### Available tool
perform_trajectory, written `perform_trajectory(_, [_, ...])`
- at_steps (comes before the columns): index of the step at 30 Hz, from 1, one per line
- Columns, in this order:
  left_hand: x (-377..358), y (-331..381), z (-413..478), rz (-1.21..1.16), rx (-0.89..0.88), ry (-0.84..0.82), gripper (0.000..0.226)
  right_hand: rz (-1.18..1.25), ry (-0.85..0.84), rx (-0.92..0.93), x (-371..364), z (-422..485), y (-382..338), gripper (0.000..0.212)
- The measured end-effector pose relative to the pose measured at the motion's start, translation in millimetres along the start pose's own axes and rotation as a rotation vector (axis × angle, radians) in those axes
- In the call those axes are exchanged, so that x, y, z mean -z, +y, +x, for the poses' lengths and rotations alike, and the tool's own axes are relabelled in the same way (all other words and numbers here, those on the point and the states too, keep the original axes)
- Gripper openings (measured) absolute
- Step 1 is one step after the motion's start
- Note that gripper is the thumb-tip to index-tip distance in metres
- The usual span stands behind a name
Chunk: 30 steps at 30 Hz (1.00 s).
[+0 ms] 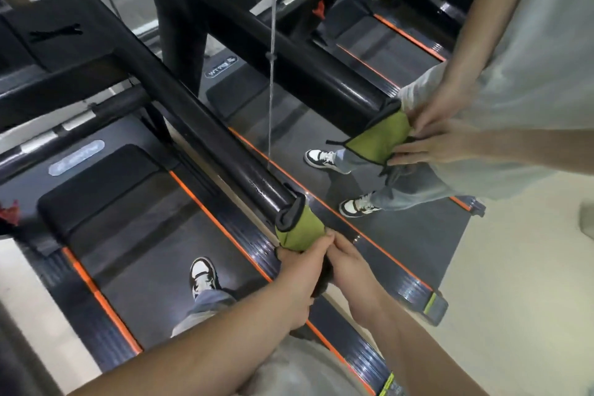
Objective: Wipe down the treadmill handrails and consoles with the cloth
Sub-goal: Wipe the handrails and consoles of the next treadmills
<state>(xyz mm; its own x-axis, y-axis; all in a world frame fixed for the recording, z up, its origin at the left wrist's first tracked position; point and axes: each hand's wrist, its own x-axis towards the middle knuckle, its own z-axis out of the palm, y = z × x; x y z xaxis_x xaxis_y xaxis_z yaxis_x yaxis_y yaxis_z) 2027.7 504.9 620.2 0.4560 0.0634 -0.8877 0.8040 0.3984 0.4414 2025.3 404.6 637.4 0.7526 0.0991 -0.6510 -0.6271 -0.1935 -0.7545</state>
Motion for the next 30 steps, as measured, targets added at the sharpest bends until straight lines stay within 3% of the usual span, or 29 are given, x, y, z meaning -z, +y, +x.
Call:
perform_trajectory(3, [-5.5, -6.9, 11.5, 0.059, -0.028, 0.079, 0.097, 0.160, 0.066, -0.105, 5.5, 4.1, -15.3, 0.029])
perform_trajectory(6, [4.3, -14.1, 20.0, 0.208, -0.204, 0.106, 0.064, -0.001, 0.107, -0.154, 25.6, 15.5, -37.1, 0.023])
perform_trajectory(10, [39.5, -8.7, 13.0, 0.448, -0.386, 0.033, 0.025, -0.402, 0.274, 0.109, 20.0, 30.5, -60.3, 0.026])
perform_trajectory(13, [70.1, 15.6, 9.7, 0.519, -0.511, 0.023, 0.017, -0.388, 0.267, 0.188, -2.8, 40.0, -79.0, 0.020])
perform_trajectory(18, [100.3, 98.3, 13.3, 0.309, -0.647, 0.181, 0.046, -0.343, 0.226, 0.235, -38.4, 68.8, -99.0, 0.025])
perform_trajectory(20, [95.1, 124.0, 24.8, 0.341, -0.612, 0.274, 0.071, -0.370, 0.221, 0.238, -52.5, 80.0, -112.5, 0.037])
perform_trajectory(23, [74.2, 120.4, 25.3, 0.454, -0.640, 0.356, 0.087, -0.362, 0.214, 0.253, -72.6, 97.9, -132.9, 0.042])
perform_trajectory(27, [68.1, 97.8, 15.6, 0.488, -0.623, 0.324, 0.093, -0.423, 0.229, 0.206, -92.3, 118.8, -156.0, 0.046])
perform_trajectory(30, [79.1, 122.6, 37.6, 0.542, -0.528, 0.255, 0.097, -0.441, 0.232, 0.191, -106.2, 130.5, -171.9, 0.041])
